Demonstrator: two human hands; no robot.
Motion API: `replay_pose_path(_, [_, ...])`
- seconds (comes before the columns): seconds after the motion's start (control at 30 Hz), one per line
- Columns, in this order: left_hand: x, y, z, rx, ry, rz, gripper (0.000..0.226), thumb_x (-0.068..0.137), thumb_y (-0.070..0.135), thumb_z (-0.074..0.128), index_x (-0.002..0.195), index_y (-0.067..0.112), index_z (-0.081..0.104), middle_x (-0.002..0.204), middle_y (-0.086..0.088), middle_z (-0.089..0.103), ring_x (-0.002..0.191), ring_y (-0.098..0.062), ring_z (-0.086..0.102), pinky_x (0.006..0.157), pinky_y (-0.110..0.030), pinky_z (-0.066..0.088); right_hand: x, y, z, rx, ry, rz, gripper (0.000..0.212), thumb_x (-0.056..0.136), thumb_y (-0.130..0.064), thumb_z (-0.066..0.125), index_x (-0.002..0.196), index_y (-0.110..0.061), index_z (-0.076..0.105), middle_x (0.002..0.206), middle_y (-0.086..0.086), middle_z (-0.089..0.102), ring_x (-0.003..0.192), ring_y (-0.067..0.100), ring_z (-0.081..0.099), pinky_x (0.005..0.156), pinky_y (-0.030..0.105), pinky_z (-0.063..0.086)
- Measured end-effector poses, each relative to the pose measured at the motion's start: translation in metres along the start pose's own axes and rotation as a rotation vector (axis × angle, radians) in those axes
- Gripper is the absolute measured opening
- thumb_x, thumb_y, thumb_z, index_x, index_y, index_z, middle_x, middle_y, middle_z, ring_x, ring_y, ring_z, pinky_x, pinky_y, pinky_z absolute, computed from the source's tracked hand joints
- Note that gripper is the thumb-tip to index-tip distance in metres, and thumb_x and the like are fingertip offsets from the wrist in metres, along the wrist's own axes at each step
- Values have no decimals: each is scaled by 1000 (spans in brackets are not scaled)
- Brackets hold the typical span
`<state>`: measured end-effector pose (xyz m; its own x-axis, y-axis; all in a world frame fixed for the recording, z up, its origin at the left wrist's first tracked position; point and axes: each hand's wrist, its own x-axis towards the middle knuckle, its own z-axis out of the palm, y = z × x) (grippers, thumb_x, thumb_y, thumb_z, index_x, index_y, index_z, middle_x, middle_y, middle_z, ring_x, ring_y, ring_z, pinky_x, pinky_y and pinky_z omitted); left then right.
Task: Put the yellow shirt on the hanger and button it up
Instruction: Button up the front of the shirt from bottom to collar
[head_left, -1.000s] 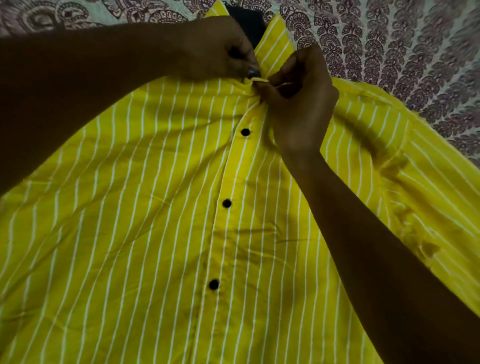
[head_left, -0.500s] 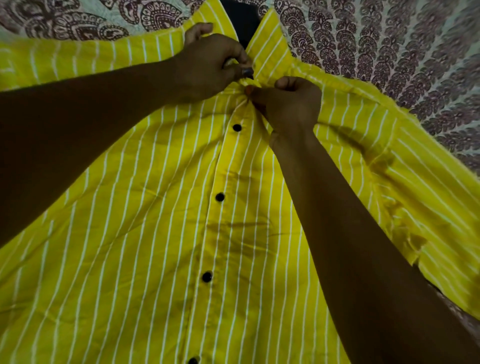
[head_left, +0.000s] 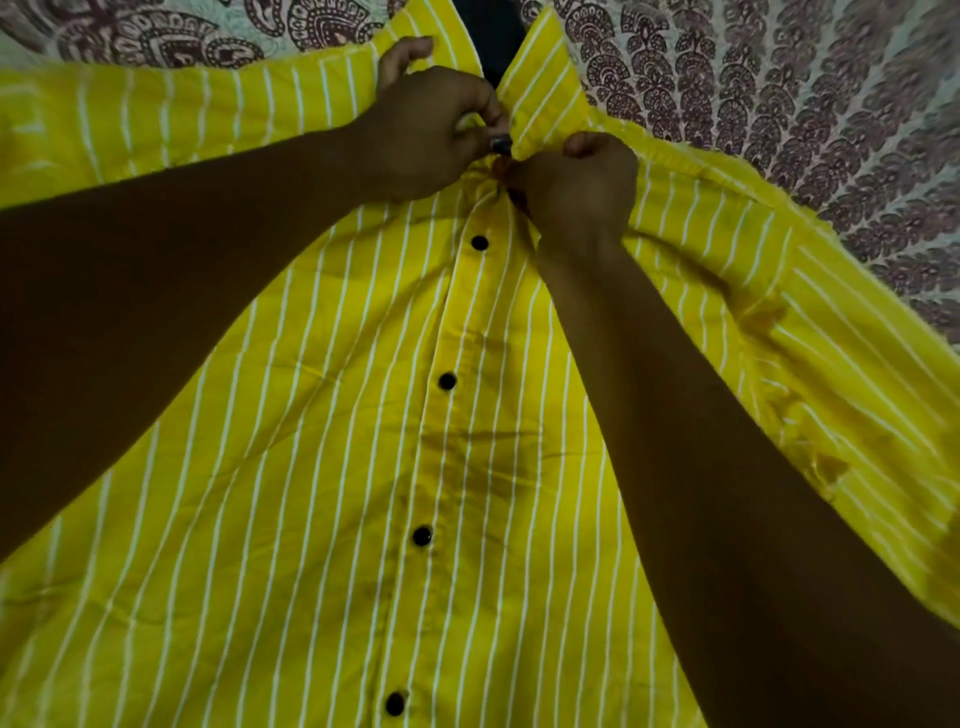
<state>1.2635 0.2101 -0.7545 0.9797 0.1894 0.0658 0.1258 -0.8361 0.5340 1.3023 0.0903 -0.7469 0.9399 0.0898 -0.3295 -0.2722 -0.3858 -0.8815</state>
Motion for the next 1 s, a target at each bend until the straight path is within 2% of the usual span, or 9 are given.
replay_pose_path(0.1, [0,0,2,37,12,4,22,96,22,44,110,14,60,117,2,62,119,-16,50,114,-38,-2,-13,7,0,-48,83,-216,53,60,-12,81,62,-25,30,59,-7,51,54,11,48,52,19,34])
replay_pose_path(0.2, [1,2,4,58,30,4,25,97,26,42,110,15,60,120,1,62,120,-16,49,114,-37,-1,-18,17,2,-27,155,-358,53,58,-2,76,62,-28,30,56,-6,52,54,14,51,55,27,41])
replay_pose_path(0.3, [0,1,3,34,36,22,25,98,27,41,111,16,60,118,2,62,116,-16,52,114,-36,-1,-17,19,3,-12,144,-360,54,58,-4,78,64,-28,31,54,-8,52,56,14,55,62,32,48])
replay_pose_path(0.5, [-5,-4,1,-110,31,89,24,95,32,47,105,13,58,99,11,59,86,-2,50,111,-32,-1,-17,16,4,96,148,-318,53,62,-3,78,65,-27,31,53,-7,50,52,12,50,60,29,44])
replay_pose_path(0.67, [-4,-3,-2,-119,49,68,29,89,37,55,97,12,66,89,13,55,78,9,38,112,-34,2,-21,20,3,148,132,-345,52,64,0,76,66,-27,32,51,-10,45,50,12,47,61,40,47])
replay_pose_path(0.83, [2,7,-8,-159,-23,-45,28,86,36,61,99,12,68,53,9,41,59,-4,37,114,-34,10,-21,22,4,185,145,-369,54,62,9,71,66,-28,32,52,-11,45,52,13,48,63,45,48])
replay_pose_path(0.9, [6,7,-13,-216,-86,-65,29,83,36,65,98,12,70,48,11,51,51,0,42,94,-19,36,-22,25,3,182,131,-390,53,61,9,70,67,-28,32,53,-10,44,52,13,47,62,43,48])
replay_pose_path(0.97, [10,7,-18,-250,-133,-86,28,80,35,68,97,12,70,42,26,48,45,7,43,51,-6,33,-22,26,0,233,104,-394,52,61,11,69,68,-25,34,54,-9,45,53,12,48,64,43,48])
replay_pose_path(1.0, [10,8,-18,-260,-137,-90,28,80,35,69,97,12,71,41,26,48,44,8,43,47,-6,29,-21,26,-2,264,92,-382,51,61,13,69,68,-24,35,55,-7,46,53,11,49,65,41,48])
